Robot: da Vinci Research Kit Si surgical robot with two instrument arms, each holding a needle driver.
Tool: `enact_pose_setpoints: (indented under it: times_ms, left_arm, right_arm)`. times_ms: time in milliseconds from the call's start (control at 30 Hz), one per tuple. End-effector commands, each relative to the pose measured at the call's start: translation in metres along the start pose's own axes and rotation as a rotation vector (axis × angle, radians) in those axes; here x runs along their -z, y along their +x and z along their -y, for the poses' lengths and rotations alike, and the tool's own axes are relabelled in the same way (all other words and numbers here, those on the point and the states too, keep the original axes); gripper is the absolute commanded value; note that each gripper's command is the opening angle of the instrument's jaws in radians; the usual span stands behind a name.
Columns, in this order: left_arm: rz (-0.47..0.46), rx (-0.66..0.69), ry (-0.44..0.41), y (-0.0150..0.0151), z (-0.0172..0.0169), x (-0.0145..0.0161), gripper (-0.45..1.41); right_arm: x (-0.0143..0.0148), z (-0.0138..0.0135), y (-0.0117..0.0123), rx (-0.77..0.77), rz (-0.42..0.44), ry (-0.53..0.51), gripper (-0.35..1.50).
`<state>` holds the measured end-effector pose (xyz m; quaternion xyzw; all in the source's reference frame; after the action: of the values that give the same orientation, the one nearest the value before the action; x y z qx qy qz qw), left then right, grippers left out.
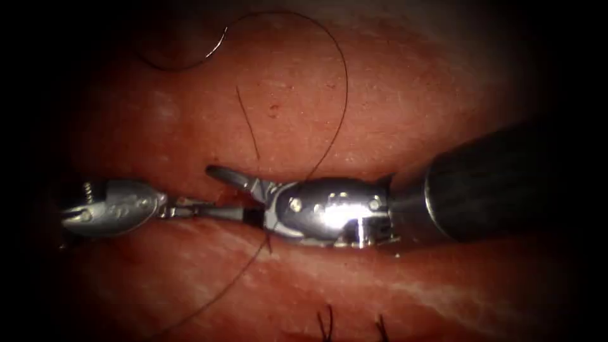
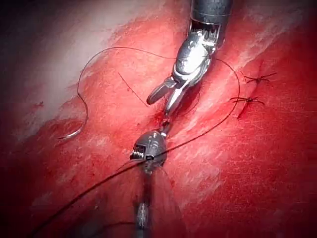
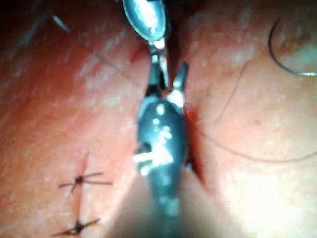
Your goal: Wound Closure
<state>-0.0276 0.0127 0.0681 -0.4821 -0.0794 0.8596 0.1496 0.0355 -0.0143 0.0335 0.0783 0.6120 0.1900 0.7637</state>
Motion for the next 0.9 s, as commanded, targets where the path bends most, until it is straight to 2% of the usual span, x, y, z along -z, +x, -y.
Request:
enact_pose_setpoints:
  times_ms: [33,200,400,567,900]
  left_arm:
    - [-0.001,0.001,-0.002,-0.0003,-0.0006,-0.0009,-0.45]
    - [-0.007,0.000,-0.007,0.0009,-0.0025,-0.0006,-0.45]
    - [0.004,0.008,-0.022,0.0034,-0.0040,0.0008,-0.45]
    - [0.011,0.014,-0.011,0.0049,-0.0033,0.0019,-0.45]
    - [0.028,-0.023,0.019,0.0064,-0.0008,0.0023,-0.45]
  right_arm:
    - [-0.0002,0.0006,-0.0009,-0.001,0.007,-0.009,0.56]
    - [-0.0003,0.0004,-0.0011,-0.002,0.027,-0.038,0.54]
    - [-0.0006,0.0001,-0.0026,0.005,0.156,-0.022,0.53]
    - [-0.0008,0.0010,-0.0043,0.023,0.234,0.018,0.49]
    - [-0.0010,0.0020,-0.0050,0.031,0.246,0.077,0.37]
